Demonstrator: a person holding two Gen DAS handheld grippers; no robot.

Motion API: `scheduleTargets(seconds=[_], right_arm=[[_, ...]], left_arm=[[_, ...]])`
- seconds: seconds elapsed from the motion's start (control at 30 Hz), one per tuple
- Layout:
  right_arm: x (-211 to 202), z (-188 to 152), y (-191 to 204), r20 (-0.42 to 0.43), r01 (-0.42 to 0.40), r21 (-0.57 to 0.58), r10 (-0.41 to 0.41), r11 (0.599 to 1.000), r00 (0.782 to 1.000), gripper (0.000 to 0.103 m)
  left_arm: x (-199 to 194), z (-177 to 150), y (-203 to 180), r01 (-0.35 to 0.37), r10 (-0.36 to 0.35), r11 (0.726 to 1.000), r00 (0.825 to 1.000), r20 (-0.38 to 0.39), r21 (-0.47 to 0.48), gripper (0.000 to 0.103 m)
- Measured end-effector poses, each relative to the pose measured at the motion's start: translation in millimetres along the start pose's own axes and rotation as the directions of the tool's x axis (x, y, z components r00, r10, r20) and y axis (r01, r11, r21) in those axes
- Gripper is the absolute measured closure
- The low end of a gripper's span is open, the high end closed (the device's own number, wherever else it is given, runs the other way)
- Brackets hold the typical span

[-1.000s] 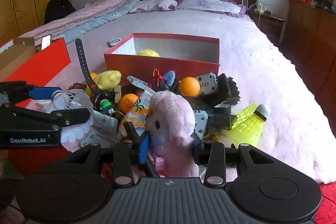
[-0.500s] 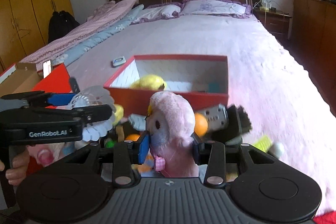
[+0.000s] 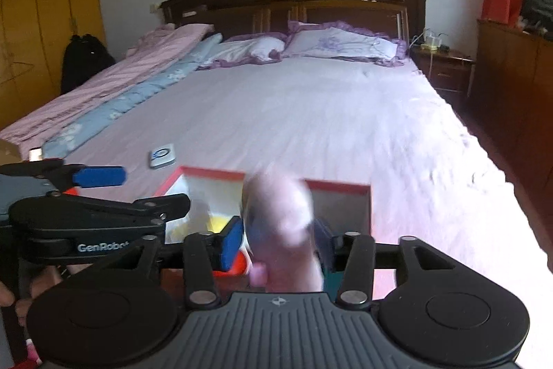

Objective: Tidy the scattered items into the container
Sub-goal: 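Carry both items over the red box and open both tools to drop them, then grasp the grey lego plate with the left tool while the right tool reaches the black marker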

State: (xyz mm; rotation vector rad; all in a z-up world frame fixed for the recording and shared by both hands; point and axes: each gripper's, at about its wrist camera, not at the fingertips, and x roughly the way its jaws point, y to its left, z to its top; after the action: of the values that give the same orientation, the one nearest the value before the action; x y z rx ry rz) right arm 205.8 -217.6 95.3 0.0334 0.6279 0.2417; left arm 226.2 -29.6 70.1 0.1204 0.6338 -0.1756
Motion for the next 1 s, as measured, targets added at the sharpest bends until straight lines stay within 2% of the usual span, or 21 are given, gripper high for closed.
scheduleTargets(seconds=[0.07,0.17,0.23,0.3,0.47,0.67,0.83,1.0], right_arm=[[4,5,-1,0.004,0.013,-0.003,-0.013,1.000,1.000,0.043],[-3,2,0,0.016,0.014,-0.017,-0.014,1.000,1.000,0.040],[-11,-4,2,0.022,0.006,-0.029,-0.005,1.000,1.000,0.033],[-21,-15,5,0.021,-0.004,-0.040,0.005,0.999,1.000,0.033],[-54,-58,15,-0.012,-0.030,-0.040,0.029,0.999,0.999,0.031],[-98,-118,30,-0.056,-0.056,-0.062,0.052,0.997,0.997,0.030],[-119,-161,47,-0.103,-0.054,-0.107,0.042,0.993,0.994,0.028],[-114,-201,64,-0.188,-0.017,-0.145,-0.011,0.989,0.982,0.028]], left_arm=[[4,4,2,-0.003,0.004,1.000,1.000,-0.025,0.007,0.014],[-3,1,2,-0.005,0.005,1.000,1.000,-0.020,0.021,0.013],[-12,-7,2,0.010,-0.009,1.000,1.000,-0.023,0.015,0.012],[-23,-19,3,0.020,-0.019,1.000,0.999,-0.032,0.010,0.009],[-63,-70,-5,0.003,-0.002,0.999,0.999,-0.038,0.034,0.006],[-109,-128,-3,0.015,-0.016,1.000,0.996,-0.085,-0.015,0.004],[-128,-166,-1,-0.012,0.013,1.000,0.989,-0.144,0.007,0.004],[-133,-198,-1,-0.026,0.033,0.999,0.976,-0.215,0.038,0.004]])
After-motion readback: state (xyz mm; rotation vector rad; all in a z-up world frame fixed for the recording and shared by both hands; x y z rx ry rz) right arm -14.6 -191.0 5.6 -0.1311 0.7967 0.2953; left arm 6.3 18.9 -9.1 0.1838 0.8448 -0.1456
